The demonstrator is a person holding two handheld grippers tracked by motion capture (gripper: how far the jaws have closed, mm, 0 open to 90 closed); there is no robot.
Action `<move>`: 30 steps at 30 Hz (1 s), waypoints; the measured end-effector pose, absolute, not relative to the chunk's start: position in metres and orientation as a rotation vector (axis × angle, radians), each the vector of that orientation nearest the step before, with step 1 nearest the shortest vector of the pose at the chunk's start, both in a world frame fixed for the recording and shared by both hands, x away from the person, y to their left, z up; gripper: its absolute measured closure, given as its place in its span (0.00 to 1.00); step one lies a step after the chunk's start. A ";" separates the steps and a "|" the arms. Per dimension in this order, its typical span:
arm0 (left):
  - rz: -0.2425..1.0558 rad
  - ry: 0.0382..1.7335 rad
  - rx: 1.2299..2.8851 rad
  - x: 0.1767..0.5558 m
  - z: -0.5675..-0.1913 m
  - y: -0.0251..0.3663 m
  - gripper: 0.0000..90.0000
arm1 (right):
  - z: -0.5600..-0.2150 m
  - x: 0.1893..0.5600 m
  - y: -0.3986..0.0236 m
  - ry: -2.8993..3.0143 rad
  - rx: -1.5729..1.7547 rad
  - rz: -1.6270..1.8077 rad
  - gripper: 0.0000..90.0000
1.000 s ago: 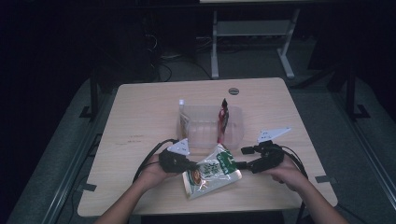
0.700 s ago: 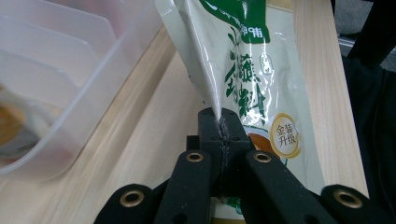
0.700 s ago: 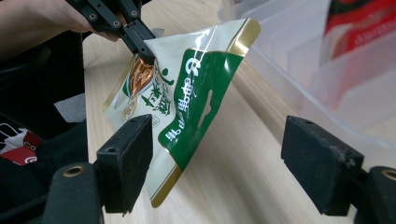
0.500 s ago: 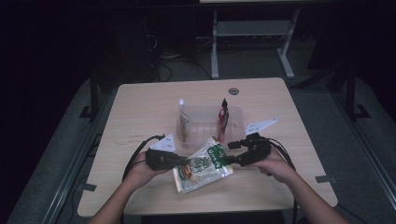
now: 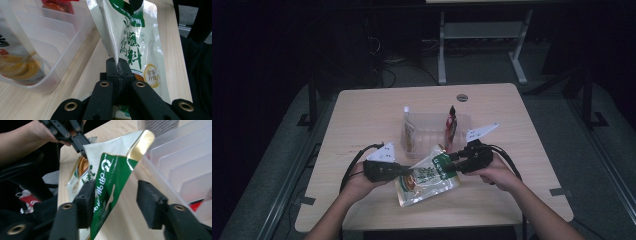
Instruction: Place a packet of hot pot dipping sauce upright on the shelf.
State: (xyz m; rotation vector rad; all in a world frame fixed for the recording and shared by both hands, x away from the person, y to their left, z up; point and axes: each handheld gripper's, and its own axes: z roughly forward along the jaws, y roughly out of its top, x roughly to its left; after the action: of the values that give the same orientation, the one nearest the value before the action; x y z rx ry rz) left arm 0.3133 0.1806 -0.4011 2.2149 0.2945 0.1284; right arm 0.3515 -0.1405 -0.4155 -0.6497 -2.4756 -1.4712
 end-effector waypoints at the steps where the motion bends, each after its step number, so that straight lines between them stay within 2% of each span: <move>1: 0.131 0.290 2.216 0.314 -0.401 0.180 1.00 | -0.416 0.351 -0.140 -2.475 -0.642 -1.462 0.56; 14: 0.148 0.286 2.202 0.315 -0.400 0.182 1.00 | -0.420 0.350 -0.135 -2.435 -0.551 -1.425 0.90; 22: 0.143 0.303 2.189 0.317 -0.401 0.183 1.00 | -0.421 0.348 -0.134 -2.412 -0.510 -1.441 0.99; 30: 0.131 0.339 2.202 0.322 -0.407 0.182 0.97 | -0.421 0.346 -0.132 -2.364 -0.476 -1.454 1.00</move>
State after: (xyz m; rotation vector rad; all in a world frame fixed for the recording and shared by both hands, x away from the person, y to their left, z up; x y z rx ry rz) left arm 0.3217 0.1820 -0.4065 2.2015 0.3390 0.1309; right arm 0.3464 -0.1320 -0.4208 -0.4755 -2.3638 -1.4542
